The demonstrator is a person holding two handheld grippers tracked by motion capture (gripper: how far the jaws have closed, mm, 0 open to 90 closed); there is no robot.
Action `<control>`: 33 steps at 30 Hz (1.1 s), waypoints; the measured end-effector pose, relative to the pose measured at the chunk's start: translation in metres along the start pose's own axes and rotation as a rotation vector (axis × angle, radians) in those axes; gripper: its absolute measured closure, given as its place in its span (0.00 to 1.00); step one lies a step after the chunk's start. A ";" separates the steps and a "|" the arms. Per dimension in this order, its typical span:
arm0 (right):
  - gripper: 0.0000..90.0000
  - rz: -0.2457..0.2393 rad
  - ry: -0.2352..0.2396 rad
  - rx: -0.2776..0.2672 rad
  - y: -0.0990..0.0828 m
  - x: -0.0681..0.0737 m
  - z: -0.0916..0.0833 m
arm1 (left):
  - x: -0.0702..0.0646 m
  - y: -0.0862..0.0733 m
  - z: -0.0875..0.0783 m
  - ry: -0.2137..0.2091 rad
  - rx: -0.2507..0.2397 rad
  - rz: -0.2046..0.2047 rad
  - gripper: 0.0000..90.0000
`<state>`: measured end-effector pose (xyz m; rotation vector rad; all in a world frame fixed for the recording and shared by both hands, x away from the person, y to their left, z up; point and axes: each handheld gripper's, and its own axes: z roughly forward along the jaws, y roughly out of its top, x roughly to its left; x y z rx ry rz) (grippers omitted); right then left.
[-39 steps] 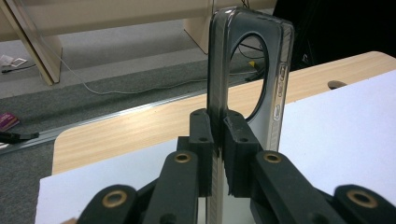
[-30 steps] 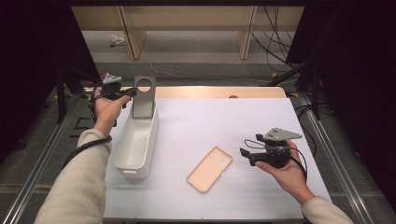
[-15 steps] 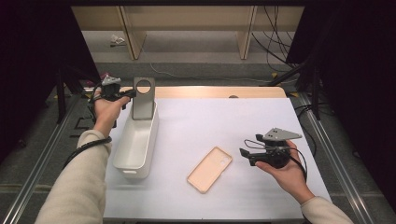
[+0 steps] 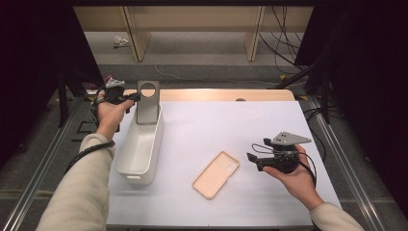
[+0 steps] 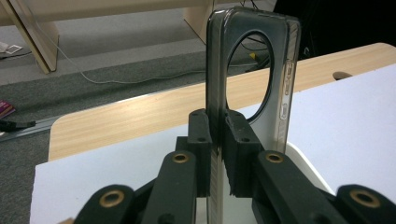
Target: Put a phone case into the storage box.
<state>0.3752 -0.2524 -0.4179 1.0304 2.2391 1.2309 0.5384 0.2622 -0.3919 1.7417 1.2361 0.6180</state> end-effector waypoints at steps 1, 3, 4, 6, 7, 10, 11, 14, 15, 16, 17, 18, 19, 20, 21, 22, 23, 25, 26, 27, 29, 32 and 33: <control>0.18 0.000 0.001 0.002 0.000 0.000 0.000 | 0.000 0.000 0.000 0.002 0.003 0.003 0.90; 0.18 -0.001 0.000 0.001 0.000 0.000 0.000 | 0.000 -0.002 0.001 0.007 0.009 0.008 0.90; 0.18 -0.001 0.001 0.002 0.000 0.000 0.000 | 0.001 -0.002 0.002 0.008 0.009 0.009 0.90; 0.18 -0.001 0.001 0.002 0.000 0.000 0.000 | 0.001 -0.003 0.002 0.009 0.011 0.010 0.90; 0.18 0.000 0.001 0.002 0.000 0.000 0.000 | 0.001 -0.003 0.002 0.010 0.015 0.012 0.90; 0.18 -0.001 0.002 0.002 0.000 0.000 0.000 | 0.002 -0.004 0.003 0.018 0.023 0.020 0.90; 0.18 -0.001 0.001 0.001 0.000 0.000 0.000 | 0.002 -0.005 0.003 0.022 0.025 0.023 0.90; 0.18 -0.002 0.001 0.001 0.000 0.000 0.000 | 0.003 -0.006 0.004 0.024 0.030 0.027 0.91; 0.18 -0.001 0.001 0.001 0.000 0.000 0.000 | 0.002 -0.006 0.004 0.025 0.033 0.031 0.91; 0.18 -0.001 0.001 0.001 0.000 0.000 0.000 | 0.002 -0.007 0.005 0.028 0.036 0.032 0.91; 0.18 -0.001 0.001 0.002 0.000 0.000 0.000 | 0.002 -0.007 0.006 0.032 0.039 0.035 0.91; 0.18 -0.001 0.001 0.001 0.000 0.000 0.000 | 0.002 -0.008 0.007 0.033 0.042 0.034 0.91; 0.18 -0.001 0.001 0.001 0.000 0.000 0.000 | 0.002 -0.008 0.007 0.038 0.044 0.035 0.91; 0.18 -0.001 0.001 0.001 0.000 0.000 0.000 | 0.002 -0.008 0.008 0.042 0.046 0.037 0.91; 0.18 -0.001 0.002 0.001 0.000 0.000 0.000 | 0.002 -0.009 0.009 0.041 0.049 0.037 0.91; 0.18 -0.001 0.002 0.002 0.000 0.000 0.000 | 0.002 -0.009 0.009 0.042 0.055 0.043 0.91; 0.18 -0.001 0.002 0.002 0.000 0.000 0.000 | 0.002 -0.009 0.010 0.043 0.059 0.048 0.91; 0.18 -0.001 0.002 0.000 0.000 0.000 0.001 | 0.002 -0.011 0.011 0.050 0.069 0.059 0.90; 0.18 -0.001 0.002 0.001 0.000 0.000 0.001 | 0.002 -0.012 0.012 0.053 0.073 0.061 0.90; 0.18 -0.001 0.003 0.001 0.000 0.000 0.001 | 0.002 -0.012 0.012 0.054 0.075 0.061 0.90; 0.18 -0.001 0.003 0.000 0.000 0.000 0.001 | 0.003 -0.013 0.012 0.058 0.077 0.063 0.90; 0.18 -0.002 0.003 0.001 0.000 0.000 0.001 | 0.004 -0.014 0.011 0.065 0.079 0.063 0.89; 0.18 -0.002 0.004 0.001 0.000 0.000 0.001 | 0.004 -0.014 0.011 0.065 0.080 0.063 0.89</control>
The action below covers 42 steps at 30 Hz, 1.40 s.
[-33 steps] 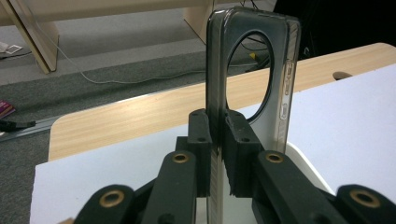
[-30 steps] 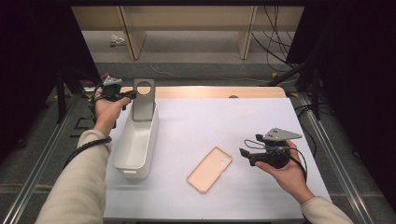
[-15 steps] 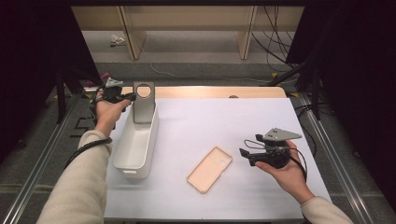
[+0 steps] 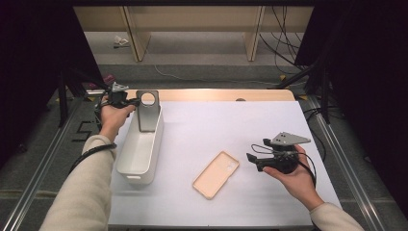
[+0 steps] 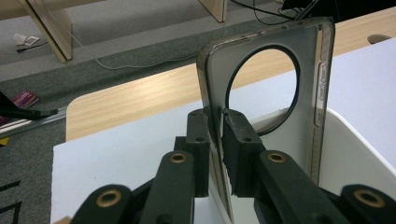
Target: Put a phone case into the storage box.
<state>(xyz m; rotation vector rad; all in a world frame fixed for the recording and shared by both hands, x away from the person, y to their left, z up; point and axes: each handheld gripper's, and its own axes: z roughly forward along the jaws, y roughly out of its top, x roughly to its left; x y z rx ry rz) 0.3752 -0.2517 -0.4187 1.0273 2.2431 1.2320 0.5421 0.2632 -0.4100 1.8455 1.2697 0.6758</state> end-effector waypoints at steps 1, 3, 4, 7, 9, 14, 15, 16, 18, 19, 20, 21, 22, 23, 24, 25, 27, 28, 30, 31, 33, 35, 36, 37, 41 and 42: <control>0.18 0.000 0.000 0.000 0.000 0.000 0.000 | 0.000 0.000 0.000 0.001 0.001 0.002 0.89; 0.18 0.000 0.000 0.000 0.000 0.000 0.000 | 0.001 0.000 0.000 0.004 0.000 0.002 0.89; 0.18 0.000 0.000 0.000 0.000 0.000 0.000 | 0.001 0.000 0.000 0.004 0.001 0.003 0.89; 0.18 0.000 0.000 0.002 0.000 0.000 0.000 | 0.000 0.001 0.000 0.003 0.002 0.009 0.88; 0.18 0.000 0.000 0.002 0.000 0.000 0.000 | 0.000 0.001 0.001 0.008 0.005 0.015 0.88; 0.18 -0.001 0.000 0.001 0.000 0.000 0.000 | -0.002 0.002 0.002 0.021 0.018 0.035 0.86; 0.18 0.000 0.000 0.001 0.000 0.000 0.000 | -0.002 0.002 0.002 0.023 0.018 0.038 0.85; 0.18 -0.001 0.001 0.001 0.000 0.000 0.000 | -0.002 0.002 0.003 0.024 0.019 0.040 0.84; 0.18 0.000 0.001 0.002 0.000 0.000 0.000 | -0.002 0.002 0.003 0.027 0.019 0.043 0.83; 0.18 0.000 0.001 0.002 0.000 0.000 0.000 | -0.002 0.002 0.002 0.028 0.019 0.043 0.83; 0.18 -0.001 0.001 0.002 0.000 0.000 0.000 | -0.002 0.002 0.002 0.032 0.019 0.042 0.81; 0.18 -0.002 0.001 0.001 0.000 0.000 0.000 | -0.002 0.002 0.002 0.035 0.019 0.041 0.80; 0.18 -0.001 0.001 0.002 0.000 0.000 0.000 | -0.002 0.002 0.001 0.038 0.020 0.039 0.78; 0.18 -0.001 0.001 0.002 0.000 0.000 0.000 | -0.002 0.002 0.000 0.042 0.017 0.035 0.76; 0.18 -0.001 0.001 0.003 0.000 0.000 0.000 | -0.002 0.003 -0.002 0.047 0.015 0.030 0.73; 0.18 -0.003 0.002 0.004 0.000 0.000 0.000 | -0.002 0.003 -0.003 0.047 0.013 0.026 0.70; 0.18 -0.005 0.000 0.003 0.000 0.001 0.001 | -0.003 0.002 -0.007 0.039 0.000 -0.011 0.62; 0.18 -0.007 0.001 0.003 0.000 0.001 0.001 | -0.003 0.002 -0.009 0.037 -0.006 -0.030 0.59; 0.18 -0.007 0.002 0.005 0.000 0.001 0.001 | -0.004 0.001 -0.012 0.035 -0.002 -0.051 0.48; 0.18 -0.008 0.002 0.006 0.000 0.001 0.001 | -0.005 0.001 -0.015 0.031 -0.008 -0.053 0.45; 0.18 -0.007 0.001 0.007 0.000 0.001 0.001 | -0.006 0.001 -0.020 0.041 -0.009 -0.054 0.33; 0.18 -0.006 0.001 0.007 0.000 0.002 0.001 | -0.008 0.002 -0.028 0.035 -0.018 -0.069 0.23; 0.18 -0.007 0.000 0.008 0.000 0.002 0.001 | -0.009 0.002 -0.030 0.030 -0.020 -0.076 0.18; 0.18 -0.008 0.001 0.007 0.000 0.002 0.001 | -0.010 0.002 -0.034 0.019 -0.028 -0.078 0.16; 0.18 -0.008 0.003 0.008 0.001 0.003 0.001 | -0.017 -0.004 -0.047 -0.051 -0.046 -0.050 0.10; 0.18 -0.009 0.003 0.009 0.001 0.003 0.001 | -0.019 -0.006 -0.051 -0.071 -0.061 -0.044 0.09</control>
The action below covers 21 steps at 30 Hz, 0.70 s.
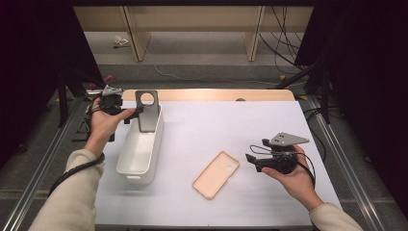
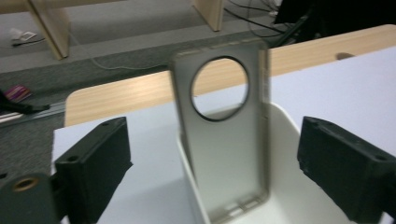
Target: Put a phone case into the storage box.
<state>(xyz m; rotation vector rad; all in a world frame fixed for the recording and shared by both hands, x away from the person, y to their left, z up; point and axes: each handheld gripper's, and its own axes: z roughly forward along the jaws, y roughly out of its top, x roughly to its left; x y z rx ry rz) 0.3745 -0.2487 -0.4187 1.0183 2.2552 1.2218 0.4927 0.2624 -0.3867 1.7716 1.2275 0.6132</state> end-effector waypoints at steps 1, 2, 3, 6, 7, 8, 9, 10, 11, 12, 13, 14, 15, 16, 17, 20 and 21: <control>0.18 0.000 0.000 0.000 0.000 0.000 0.000 | -0.002 -0.002 -0.003 -0.009 -0.010 -0.006 0.08; 0.18 0.000 0.001 0.000 0.000 0.000 0.000 | -0.004 -0.005 -0.007 -0.017 -0.023 -0.012 0.06; 0.18 -0.001 0.000 0.002 0.000 0.000 0.000 | -0.006 -0.007 -0.011 -0.020 -0.030 -0.014 0.05; 0.18 -0.004 0.001 0.003 0.000 0.001 0.001 | -0.014 -0.013 -0.023 -0.042 -0.055 -0.007 0.02; 0.18 -0.005 0.003 0.005 0.000 0.001 0.001 | -0.018 -0.016 -0.026 -0.055 -0.066 -0.009 0.01; 0.18 -0.004 0.004 0.005 0.000 0.001 0.001 | -0.022 -0.019 -0.029 -0.066 -0.073 -0.007 0.00; 0.18 -0.004 0.005 0.006 0.000 0.001 0.001 | -0.026 -0.022 -0.033 -0.071 -0.085 -0.004 0.00; 0.18 -0.003 0.004 0.004 0.001 0.001 0.001 | -0.030 -0.024 -0.035 -0.074 -0.093 -0.003 0.00; 0.18 -0.002 0.002 0.002 0.001 0.001 0.001 | -0.033 -0.027 -0.038 -0.079 -0.095 0.002 0.00; 0.18 -0.002 0.002 0.001 0.001 0.001 0.001 | -0.036 -0.029 -0.040 -0.081 -0.095 0.004 0.00; 0.18 0.000 0.002 0.002 0.001 0.001 0.001 | -0.039 -0.031 -0.043 -0.076 -0.092 0.010 0.00; 0.18 0.001 0.001 0.003 0.001 0.001 0.001 | -0.042 -0.034 -0.044 -0.070 -0.087 0.019 0.00; 0.18 0.001 0.001 0.004 0.001 0.001 0.001 | -0.045 -0.036 -0.046 -0.065 -0.077 0.034 0.00; 0.18 -0.001 0.002 0.003 0.001 0.001 0.001 | -0.048 -0.038 -0.047 -0.057 -0.076 0.046 0.00; 0.18 0.000 0.002 0.003 0.001 0.001 0.001 | -0.051 -0.040 -0.049 -0.053 -0.076 0.058 0.00; 0.18 -0.005 0.005 0.004 0.001 0.002 0.002 | -0.059 -0.044 -0.054 -0.062 -0.069 0.062 0.00; 0.18 -0.006 0.007 0.004 0.001 0.003 0.002 | -0.061 -0.046 -0.055 -0.065 -0.064 0.062 0.00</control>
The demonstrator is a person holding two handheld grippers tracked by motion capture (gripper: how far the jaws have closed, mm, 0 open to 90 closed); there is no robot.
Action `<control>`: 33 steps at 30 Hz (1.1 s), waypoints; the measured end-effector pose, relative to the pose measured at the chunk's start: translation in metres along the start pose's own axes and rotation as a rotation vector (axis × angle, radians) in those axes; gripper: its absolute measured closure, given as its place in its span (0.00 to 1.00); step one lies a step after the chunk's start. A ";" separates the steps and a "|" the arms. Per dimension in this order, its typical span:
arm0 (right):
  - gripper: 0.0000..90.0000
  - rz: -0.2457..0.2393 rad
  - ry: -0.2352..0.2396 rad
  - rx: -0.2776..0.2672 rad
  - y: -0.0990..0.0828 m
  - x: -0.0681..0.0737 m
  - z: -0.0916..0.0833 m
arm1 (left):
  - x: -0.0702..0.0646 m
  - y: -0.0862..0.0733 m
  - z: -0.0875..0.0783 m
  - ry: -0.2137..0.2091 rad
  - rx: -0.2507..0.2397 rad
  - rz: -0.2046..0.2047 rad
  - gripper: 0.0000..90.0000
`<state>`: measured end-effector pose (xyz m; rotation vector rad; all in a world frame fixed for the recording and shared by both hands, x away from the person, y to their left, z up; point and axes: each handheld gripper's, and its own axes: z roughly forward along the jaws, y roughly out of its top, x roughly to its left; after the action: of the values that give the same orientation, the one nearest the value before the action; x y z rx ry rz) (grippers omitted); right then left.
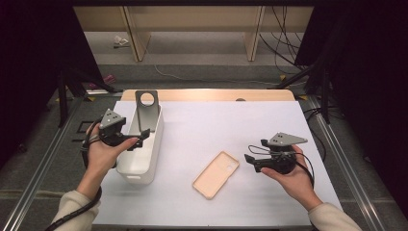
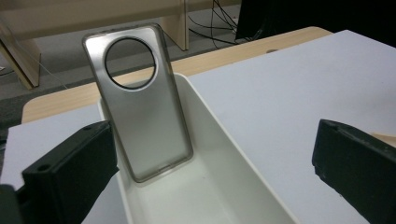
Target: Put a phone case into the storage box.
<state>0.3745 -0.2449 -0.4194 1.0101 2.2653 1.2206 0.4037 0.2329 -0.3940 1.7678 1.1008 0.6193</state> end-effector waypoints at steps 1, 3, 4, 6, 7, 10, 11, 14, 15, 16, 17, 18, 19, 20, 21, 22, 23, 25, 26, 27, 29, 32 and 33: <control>0.18 -0.002 0.003 0.002 0.000 0.001 0.000 | -0.003 -0.002 -0.001 -0.001 -0.003 -0.002 0.00; 0.18 -0.004 0.006 0.001 0.000 0.002 0.001 | -0.009 -0.005 -0.002 -0.013 0.002 0.006 0.00; 0.18 -0.004 0.007 0.001 0.001 0.002 0.001 | -0.012 -0.006 -0.002 -0.016 0.006 0.012 0.00; 0.18 -0.005 0.009 0.000 0.001 0.003 0.002 | -0.016 -0.008 -0.003 -0.022 0.008 0.015 0.00; 0.18 -0.006 0.009 0.000 0.001 0.003 0.002 | -0.018 -0.009 -0.003 -0.024 0.008 0.016 0.00; 0.18 -0.007 0.011 0.001 0.001 0.003 0.002 | -0.024 -0.013 -0.004 -0.030 0.003 0.019 0.00; 0.18 -0.005 0.012 0.001 0.001 0.003 0.002 | -0.027 -0.014 -0.005 -0.034 -0.001 0.018 0.01; 0.18 -0.009 0.019 0.001 0.001 0.004 0.003 | -0.034 -0.016 -0.007 -0.054 -0.011 0.018 0.02; 0.18 -0.009 0.019 0.002 0.002 0.005 0.004 | -0.036 -0.017 -0.008 -0.063 -0.012 0.024 0.02; 0.18 -0.009 0.022 0.002 0.002 0.005 0.004 | -0.038 -0.018 -0.009 -0.068 -0.013 0.027 0.02; 0.18 -0.011 0.024 0.002 0.002 0.006 0.004 | -0.042 -0.020 -0.010 -0.080 -0.020 0.026 0.02; 0.18 -0.011 0.026 0.005 0.002 0.006 0.005 | -0.046 -0.021 -0.011 -0.089 -0.022 0.035 0.02; 0.18 -0.012 0.028 0.006 0.002 0.007 0.005 | -0.049 -0.022 -0.012 -0.095 -0.019 0.044 0.02; 0.18 -0.012 0.032 0.004 0.002 0.007 0.006 | -0.051 -0.023 -0.013 -0.104 -0.017 0.050 0.02; 0.18 -0.014 0.034 0.005 0.003 0.007 0.007 | -0.054 -0.024 -0.013 -0.109 -0.015 0.054 0.02; 0.18 -0.014 0.036 0.006 0.003 0.008 0.007 | -0.056 -0.025 -0.014 -0.111 -0.012 0.064 0.03; 0.18 -0.015 0.038 0.007 0.003 0.009 0.007 | -0.058 -0.025 -0.015 -0.112 -0.010 0.072 0.03; 0.18 -0.016 0.041 0.008 0.003 0.009 0.008 | -0.061 -0.026 -0.015 -0.105 -0.003 0.083 0.04; 0.18 -0.016 0.042 0.009 0.003 0.010 0.009 | -0.063 -0.028 -0.016 -0.101 0.003 0.091 0.05; 0.18 -0.017 0.044 0.011 0.004 0.010 0.009 | -0.065 -0.030 -0.016 -0.101 0.008 0.100 0.05; 0.18 -0.016 0.046 0.011 0.004 0.011 0.010 | -0.068 -0.034 -0.016 -0.112 0.015 0.102 0.05; 0.18 -0.019 0.051 0.012 0.004 0.012 0.011 | -0.073 -0.037 -0.017 -0.129 0.017 0.104 0.05; 0.18 -0.020 0.053 0.013 0.005 0.012 0.012 | -0.075 -0.037 -0.017 -0.134 0.019 0.112 0.05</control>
<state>0.3757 -0.2271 -0.4222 0.9681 2.3210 1.2390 0.3400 0.1802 -0.4159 1.8695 0.9237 0.5500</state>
